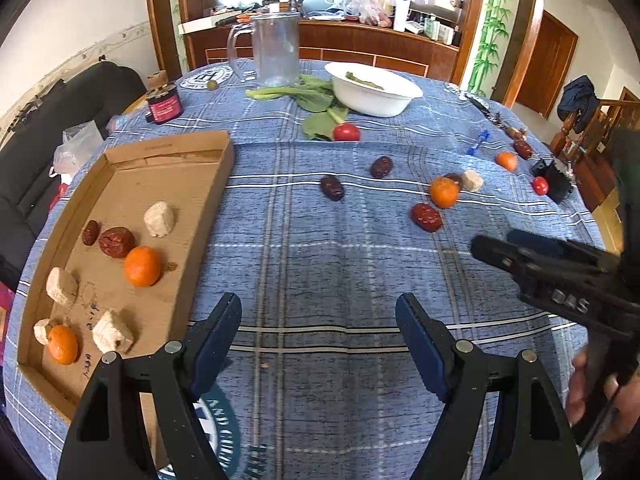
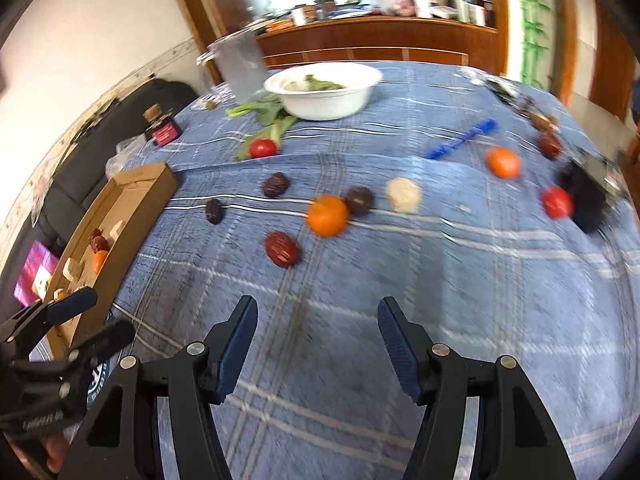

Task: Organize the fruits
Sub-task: 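Grasp a small dark date with the left gripper while the right grasps a red date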

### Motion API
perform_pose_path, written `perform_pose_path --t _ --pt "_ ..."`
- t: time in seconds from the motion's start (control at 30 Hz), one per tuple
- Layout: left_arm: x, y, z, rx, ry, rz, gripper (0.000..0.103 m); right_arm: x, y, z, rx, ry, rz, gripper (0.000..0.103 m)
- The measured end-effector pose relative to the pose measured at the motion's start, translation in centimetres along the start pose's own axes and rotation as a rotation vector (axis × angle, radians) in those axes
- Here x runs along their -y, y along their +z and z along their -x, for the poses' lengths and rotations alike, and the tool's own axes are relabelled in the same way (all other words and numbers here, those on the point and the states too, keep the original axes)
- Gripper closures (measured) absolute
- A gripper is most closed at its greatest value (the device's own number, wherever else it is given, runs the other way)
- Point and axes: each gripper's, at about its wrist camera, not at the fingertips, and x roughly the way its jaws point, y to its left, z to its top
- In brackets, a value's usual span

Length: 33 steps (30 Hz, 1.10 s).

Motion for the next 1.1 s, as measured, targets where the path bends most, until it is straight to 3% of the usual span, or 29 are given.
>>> perform_pose_path --t 0.2,0.37,0.83,0.87,0.9,0.97,1.03,1.1 --pt "-2.2 0.5 -0.7 -0.01 0.032 0.029 0.024 -1.7 1.6 -3.7 -0.021 0.039 0.058 0.037" --pt "-2.8 2.1 -2.3 -0.027 0.033 0.058 0.024 -2.8 2.1 -5.5 -0.026 0.018 0.121 0.077" --pt "0.5 7.9 -10.1 -0.075 0.034 0.094 0.025 0.2 1.0 -2.8 -0.002 0.057 0.052 0.077" --pt "0.6 7.9 -10.5 -0.082 0.037 0.094 0.028 0.4 0.9 -2.8 -0.005 0.059 0.046 0.077" --pt "0.6 8.0 -11.1 -0.092 0.039 0.096 0.042 0.7 0.8 -2.8 -0.006 0.061 0.041 0.077" --pt "0.7 8.1 -11.2 -0.061 0.05 0.08 0.058 1.0 0.7 -2.7 -0.007 0.06 0.036 0.077" --pt "0.8 8.3 -11.3 -0.043 0.044 0.057 0.08 1.3 0.5 -2.7 -0.005 0.064 0.024 0.077" --pt "0.6 8.3 -11.3 -0.035 0.025 0.055 0.08 1.6 0.4 -2.6 0.001 0.058 0.017 0.077"
